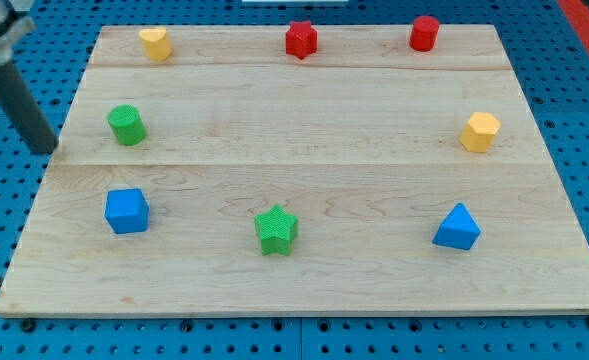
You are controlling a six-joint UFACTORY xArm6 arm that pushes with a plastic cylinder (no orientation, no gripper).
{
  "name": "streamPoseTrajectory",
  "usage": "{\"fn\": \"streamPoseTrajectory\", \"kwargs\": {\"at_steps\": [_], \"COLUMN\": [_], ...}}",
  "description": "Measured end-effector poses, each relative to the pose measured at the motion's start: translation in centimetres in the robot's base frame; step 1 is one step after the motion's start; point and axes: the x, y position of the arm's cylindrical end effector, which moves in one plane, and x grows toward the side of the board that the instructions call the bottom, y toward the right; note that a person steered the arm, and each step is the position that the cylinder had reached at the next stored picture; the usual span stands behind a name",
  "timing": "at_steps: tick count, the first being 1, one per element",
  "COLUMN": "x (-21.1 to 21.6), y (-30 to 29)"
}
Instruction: Move the green star to the center
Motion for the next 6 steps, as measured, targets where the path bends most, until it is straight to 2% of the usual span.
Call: {"fn": "streamPoseTrajectory", "kwargs": {"at_steps": [1, 2, 3, 4, 5, 6], "x": [-3.2, -3.2, -7.2, -13.5, -19.7, -19.3], "y": [4.2, 9.9, 7.7, 1.9, 1.8, 8.3]}}
